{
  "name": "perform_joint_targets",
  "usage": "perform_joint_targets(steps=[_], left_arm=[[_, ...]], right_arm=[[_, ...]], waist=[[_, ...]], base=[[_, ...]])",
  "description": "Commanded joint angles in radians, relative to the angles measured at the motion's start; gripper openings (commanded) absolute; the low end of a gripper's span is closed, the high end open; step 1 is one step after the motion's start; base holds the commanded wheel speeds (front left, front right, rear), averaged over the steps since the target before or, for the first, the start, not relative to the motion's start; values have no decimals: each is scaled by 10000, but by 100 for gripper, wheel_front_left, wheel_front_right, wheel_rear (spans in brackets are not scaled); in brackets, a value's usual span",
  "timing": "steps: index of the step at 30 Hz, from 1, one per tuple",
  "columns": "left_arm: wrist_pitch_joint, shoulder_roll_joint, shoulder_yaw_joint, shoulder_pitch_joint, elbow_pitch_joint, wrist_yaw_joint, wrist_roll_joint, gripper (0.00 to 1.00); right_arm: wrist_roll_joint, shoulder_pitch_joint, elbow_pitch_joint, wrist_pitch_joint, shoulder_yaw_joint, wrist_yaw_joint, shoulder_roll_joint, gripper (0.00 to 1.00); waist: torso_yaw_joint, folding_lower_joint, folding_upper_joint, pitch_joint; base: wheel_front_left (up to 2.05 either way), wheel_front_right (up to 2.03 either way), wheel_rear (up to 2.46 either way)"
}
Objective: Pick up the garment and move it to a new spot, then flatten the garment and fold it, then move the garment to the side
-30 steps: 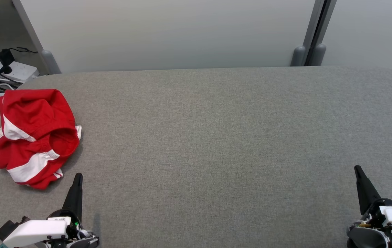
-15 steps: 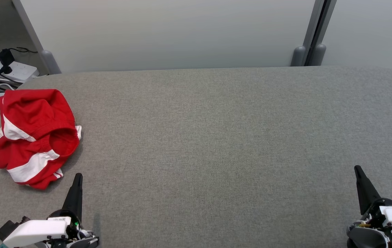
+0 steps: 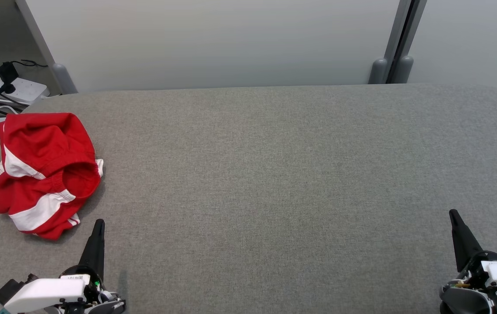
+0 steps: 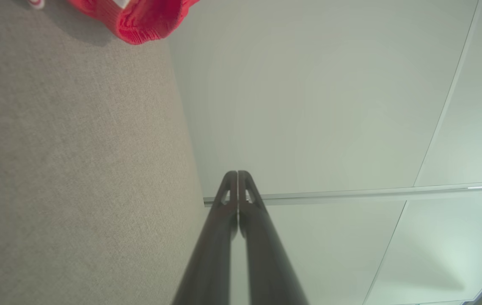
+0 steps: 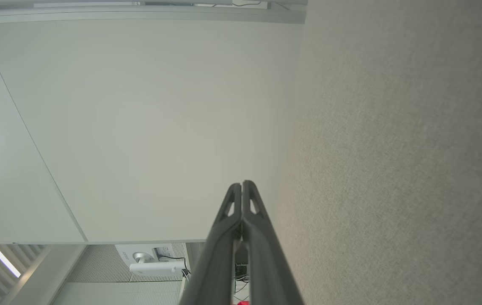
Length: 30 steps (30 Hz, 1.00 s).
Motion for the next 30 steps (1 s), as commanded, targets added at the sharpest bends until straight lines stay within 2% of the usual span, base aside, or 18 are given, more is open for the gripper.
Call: perform_joint_targets(steps=[1,30], left_arm=[[18,93,288,-580,-283,-81,-52,0],[18,93,288,-580,-283,-81,-52,0]], right_arm=[[118,-186,-321,75,175,16,-114,0],[118,-186,-321,75,175,16,-114,0]], waist=[[0,0,0,0],[0,0,0,0]], base=[[0,0,0],[0,0,0]])
